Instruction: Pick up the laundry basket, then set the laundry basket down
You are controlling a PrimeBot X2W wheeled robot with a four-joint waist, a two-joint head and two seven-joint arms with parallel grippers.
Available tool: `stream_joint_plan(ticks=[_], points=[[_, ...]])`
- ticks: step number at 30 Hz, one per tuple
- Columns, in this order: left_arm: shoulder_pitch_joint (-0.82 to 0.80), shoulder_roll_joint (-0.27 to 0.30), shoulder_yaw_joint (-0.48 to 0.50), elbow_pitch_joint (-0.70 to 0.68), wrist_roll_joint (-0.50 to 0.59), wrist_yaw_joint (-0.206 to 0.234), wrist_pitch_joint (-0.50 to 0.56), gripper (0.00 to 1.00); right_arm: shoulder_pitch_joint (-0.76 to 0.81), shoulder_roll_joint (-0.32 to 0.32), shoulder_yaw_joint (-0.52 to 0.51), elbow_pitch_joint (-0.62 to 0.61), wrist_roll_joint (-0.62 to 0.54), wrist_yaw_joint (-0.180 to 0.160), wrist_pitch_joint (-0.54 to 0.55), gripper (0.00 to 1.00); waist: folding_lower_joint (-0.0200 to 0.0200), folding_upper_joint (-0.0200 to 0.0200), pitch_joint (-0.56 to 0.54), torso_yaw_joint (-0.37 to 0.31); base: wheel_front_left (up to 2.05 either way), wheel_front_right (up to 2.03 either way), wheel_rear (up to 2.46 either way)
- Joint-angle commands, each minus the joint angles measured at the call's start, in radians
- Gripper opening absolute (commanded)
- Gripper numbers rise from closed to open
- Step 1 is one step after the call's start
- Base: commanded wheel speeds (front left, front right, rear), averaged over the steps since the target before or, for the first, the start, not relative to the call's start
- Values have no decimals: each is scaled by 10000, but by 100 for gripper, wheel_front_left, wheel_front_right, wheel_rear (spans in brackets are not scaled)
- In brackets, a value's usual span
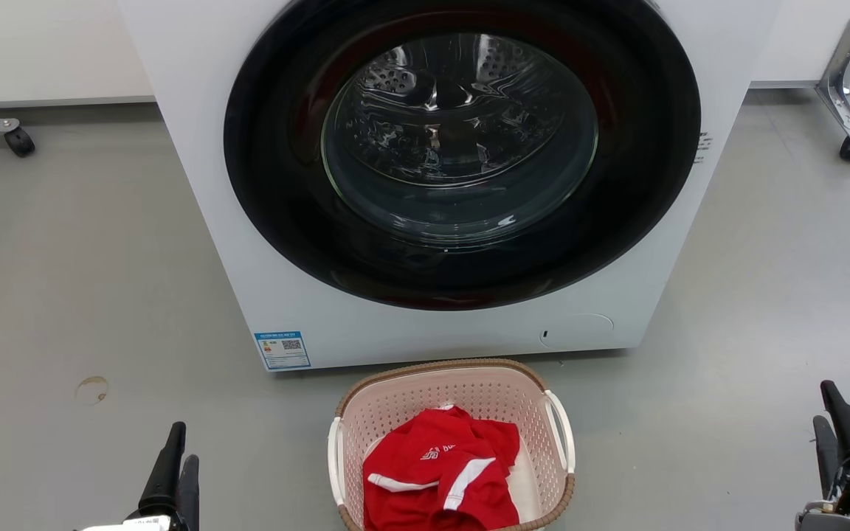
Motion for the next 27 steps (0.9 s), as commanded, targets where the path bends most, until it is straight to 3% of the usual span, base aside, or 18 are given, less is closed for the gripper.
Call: stream_joint_plan(ticks=[1, 12, 27], points=[[-299, 91, 4, -343, 78, -13, -86, 100, -439, -305, 58, -321, -117, 15, -139, 100, -1, 0, 7, 3, 0, 0, 0], [-273, 271, -135, -489, 626, 15, -416, 100, -539, -460, 354, -427, -602, 19, -471, 100, -2, 0, 3, 11, 0, 0, 0], [-279, 665, -594, -648, 2784, 538, -937, 100, -722, -484, 550, -369, -2977, 26, -952, 100, -2, 0, 1, 2, 0, 0, 0]])
